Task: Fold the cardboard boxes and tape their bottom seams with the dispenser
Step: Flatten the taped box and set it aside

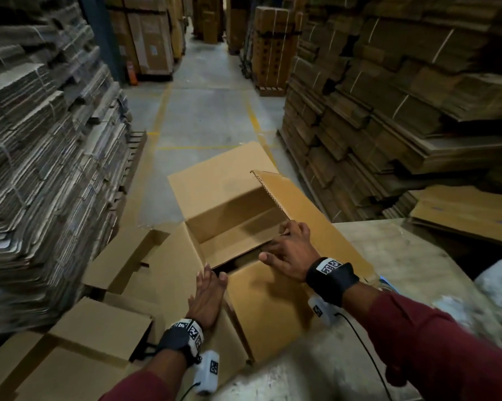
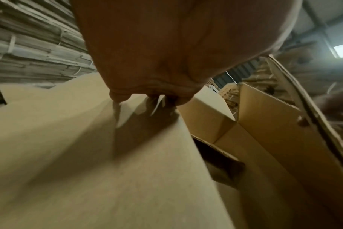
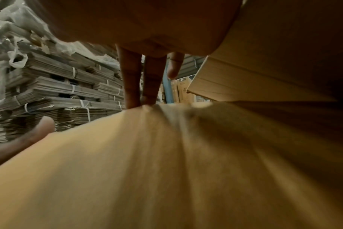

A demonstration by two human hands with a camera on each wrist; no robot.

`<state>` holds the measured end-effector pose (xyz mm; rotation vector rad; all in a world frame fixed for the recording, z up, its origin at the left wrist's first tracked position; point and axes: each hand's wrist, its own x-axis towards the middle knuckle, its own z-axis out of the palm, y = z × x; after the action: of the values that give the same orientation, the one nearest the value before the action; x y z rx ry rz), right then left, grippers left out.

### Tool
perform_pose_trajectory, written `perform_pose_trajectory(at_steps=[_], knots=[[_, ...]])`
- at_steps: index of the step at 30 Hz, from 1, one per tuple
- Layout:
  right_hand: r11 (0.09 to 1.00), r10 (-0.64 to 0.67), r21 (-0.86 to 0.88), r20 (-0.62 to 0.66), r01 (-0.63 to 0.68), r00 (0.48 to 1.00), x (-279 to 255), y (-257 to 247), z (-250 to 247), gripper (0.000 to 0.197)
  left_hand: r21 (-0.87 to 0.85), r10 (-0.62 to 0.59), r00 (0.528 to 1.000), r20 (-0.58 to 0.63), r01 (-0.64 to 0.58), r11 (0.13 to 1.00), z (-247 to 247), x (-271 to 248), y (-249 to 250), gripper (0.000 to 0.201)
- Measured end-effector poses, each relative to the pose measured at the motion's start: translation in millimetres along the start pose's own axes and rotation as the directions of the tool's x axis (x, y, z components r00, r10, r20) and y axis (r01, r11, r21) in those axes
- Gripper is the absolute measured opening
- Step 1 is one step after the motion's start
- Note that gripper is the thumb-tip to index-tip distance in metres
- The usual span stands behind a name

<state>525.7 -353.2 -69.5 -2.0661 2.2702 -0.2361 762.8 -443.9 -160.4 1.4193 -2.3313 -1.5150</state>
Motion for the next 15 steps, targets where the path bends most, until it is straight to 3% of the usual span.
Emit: perform_pose_trajectory(at_steps=[5,8,10,12,15], knots=[[0.998,0.066,0.007,-0.045,-0.065,0.997,-17.8,15.7,-13.0,0.092,-0.063,-0.022,1.0,-0.005,0.021,0.998,-3.6,-1.2,12.4,0.143],[0.996,0.085,0.009,-0.042,-0.084,0.996,-20.1,21.5,-19.3,0.059,0.006,-0.035,0.999,0.041,0.034,0.999,-1.7,9.4,23.0,0.143],[0.983,0.143,-0.121,0.026,-0.139,0.989,-23.1,34.0,-28.1,0.038,0.128,-0.04,0.997,0.072,0.031,0.991,3.3,21.1,28.9,0.139],[0.942,0.256,-0.259,0.148,-0.212,0.955,-34.2,56.5,-35.8,0.049,0.216,-0.053,0.995,0.088,0.033,0.976,10.3,32.1,31.6,0.142],[0.875,0.348,-0.413,0.173,-0.252,0.922,-60.9,97.3,-55.6,0.064,0.283,-0.065,0.996,0.067,0.044,0.958,19.5,35.5,30.0,0.14]])
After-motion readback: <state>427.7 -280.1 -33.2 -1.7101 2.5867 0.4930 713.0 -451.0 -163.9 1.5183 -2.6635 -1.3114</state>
